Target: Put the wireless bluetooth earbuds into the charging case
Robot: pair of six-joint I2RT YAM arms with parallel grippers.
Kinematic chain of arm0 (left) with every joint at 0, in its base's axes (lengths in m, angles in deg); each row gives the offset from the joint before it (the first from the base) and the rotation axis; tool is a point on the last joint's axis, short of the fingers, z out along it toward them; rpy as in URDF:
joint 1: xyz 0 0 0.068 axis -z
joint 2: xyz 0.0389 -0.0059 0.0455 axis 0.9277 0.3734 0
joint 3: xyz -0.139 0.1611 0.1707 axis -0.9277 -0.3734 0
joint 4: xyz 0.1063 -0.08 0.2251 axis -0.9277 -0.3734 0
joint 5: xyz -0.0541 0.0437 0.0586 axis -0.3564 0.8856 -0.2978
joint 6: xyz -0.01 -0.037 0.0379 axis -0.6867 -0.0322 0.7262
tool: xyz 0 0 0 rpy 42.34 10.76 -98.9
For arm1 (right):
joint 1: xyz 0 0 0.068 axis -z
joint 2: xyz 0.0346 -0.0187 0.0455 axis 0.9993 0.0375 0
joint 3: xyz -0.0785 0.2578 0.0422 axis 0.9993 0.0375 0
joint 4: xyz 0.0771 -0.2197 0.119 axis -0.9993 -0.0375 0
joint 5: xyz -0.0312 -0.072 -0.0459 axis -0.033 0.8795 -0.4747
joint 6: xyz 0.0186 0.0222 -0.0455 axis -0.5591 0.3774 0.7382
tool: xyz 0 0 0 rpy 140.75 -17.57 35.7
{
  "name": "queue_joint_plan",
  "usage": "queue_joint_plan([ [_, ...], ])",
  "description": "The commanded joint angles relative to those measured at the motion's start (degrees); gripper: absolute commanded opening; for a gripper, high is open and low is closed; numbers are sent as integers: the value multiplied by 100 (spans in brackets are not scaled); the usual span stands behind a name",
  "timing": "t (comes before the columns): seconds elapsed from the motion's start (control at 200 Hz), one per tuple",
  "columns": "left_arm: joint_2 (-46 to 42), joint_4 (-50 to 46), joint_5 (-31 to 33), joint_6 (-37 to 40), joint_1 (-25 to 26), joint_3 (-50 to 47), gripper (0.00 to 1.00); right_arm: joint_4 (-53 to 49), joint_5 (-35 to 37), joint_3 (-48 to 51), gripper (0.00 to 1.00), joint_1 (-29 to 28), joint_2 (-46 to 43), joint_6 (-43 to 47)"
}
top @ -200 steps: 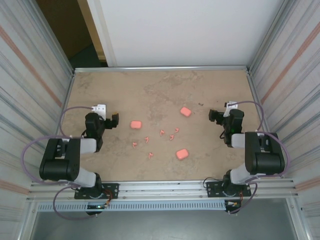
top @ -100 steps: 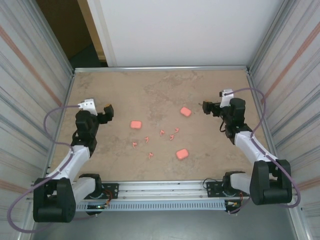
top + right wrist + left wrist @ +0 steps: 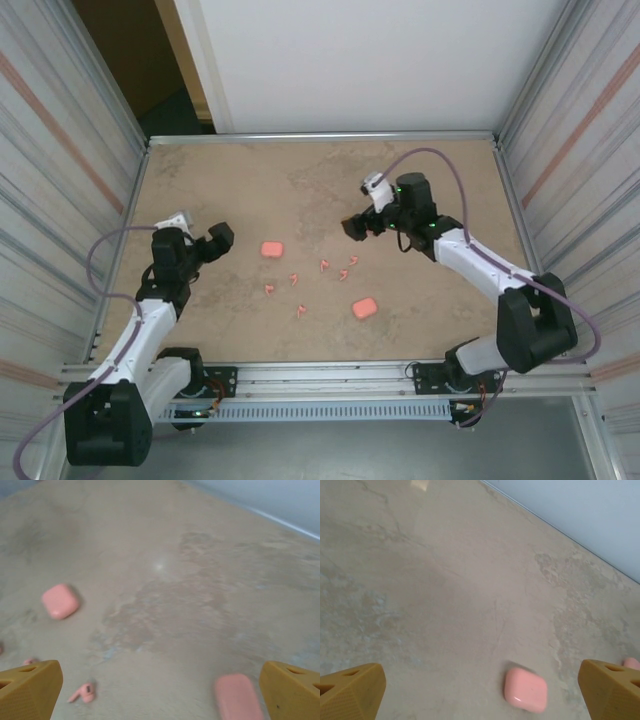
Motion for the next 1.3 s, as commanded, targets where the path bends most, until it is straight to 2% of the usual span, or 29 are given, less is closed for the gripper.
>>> queue_joint_plan([
  [0.0, -173, -408, -349, -227, -29, 107, 99, -267, -471, -396, 99, -292, 382, 723],
  [0.266, -556, -749, -194, -207, -25, -1, 99, -305, -784, -1083, 99, -868, 1348, 1284],
  [0.621, -771, -839, -86, -179, -26, -119, 99, -564, -760, -2089, 99, -1419, 2545, 1881],
  [0.872, -846, -845, -61, -167, -24, -131, 99, -983, -690, -2682, 99, -1642, 3157, 2307],
  [1.293, -856, -862, -19, -145, -22, -139, 99, -1312, -303, -3274, 100, -1897, 3922, 2523],
])
